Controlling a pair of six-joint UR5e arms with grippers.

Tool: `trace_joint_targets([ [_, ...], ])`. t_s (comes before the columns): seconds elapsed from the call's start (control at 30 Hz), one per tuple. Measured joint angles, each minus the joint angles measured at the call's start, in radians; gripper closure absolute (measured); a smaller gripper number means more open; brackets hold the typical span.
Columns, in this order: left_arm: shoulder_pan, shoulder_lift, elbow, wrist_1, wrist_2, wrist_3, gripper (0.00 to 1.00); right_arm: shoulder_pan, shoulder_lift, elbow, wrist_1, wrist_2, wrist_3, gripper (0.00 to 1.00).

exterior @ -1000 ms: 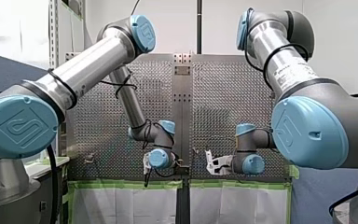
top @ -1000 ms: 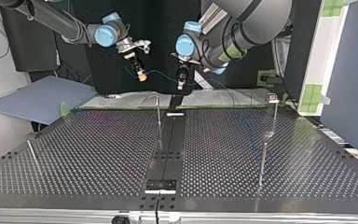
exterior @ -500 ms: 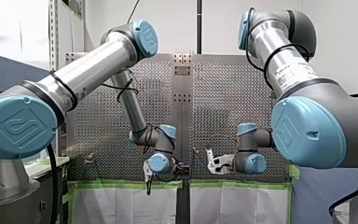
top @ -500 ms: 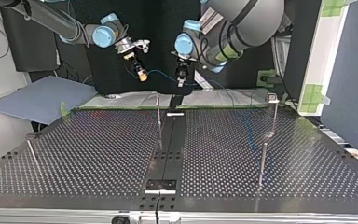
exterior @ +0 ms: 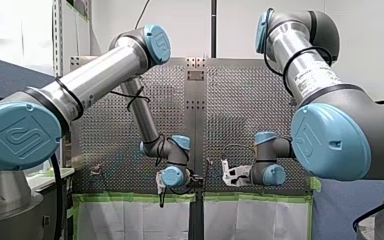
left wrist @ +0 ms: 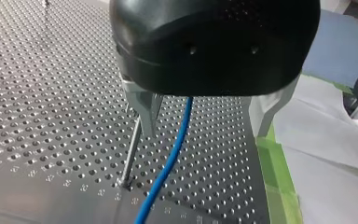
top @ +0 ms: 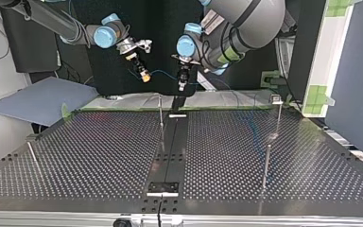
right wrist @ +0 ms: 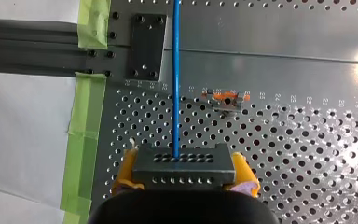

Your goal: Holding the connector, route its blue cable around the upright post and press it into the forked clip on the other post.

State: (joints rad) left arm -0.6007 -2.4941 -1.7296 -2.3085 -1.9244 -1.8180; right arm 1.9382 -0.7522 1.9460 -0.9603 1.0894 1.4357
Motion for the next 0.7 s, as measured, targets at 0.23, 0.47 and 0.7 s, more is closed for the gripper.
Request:
trace_joint_targets([
  [0.23, -0.002, 0.001, 0.000, -0.014, -0.042, 0.028, 0.00, 0.000, 0.000, 0.000, 0.001, 0.003, 0.000, 1.00],
  [0.47, -0.004, 0.001, 0.000, -0.009, -0.055, 0.036, 0.89, 0.000, 0.000, 0.000, 0.001, 0.003, 0.001, 1.00],
  [0.7, -0.004, 0.001, 0.001, 0.013, -0.045, 0.041, 1.00, 0.000, 0.000, 0.000, 0.000, 0.003, 0.006, 1.00],
])
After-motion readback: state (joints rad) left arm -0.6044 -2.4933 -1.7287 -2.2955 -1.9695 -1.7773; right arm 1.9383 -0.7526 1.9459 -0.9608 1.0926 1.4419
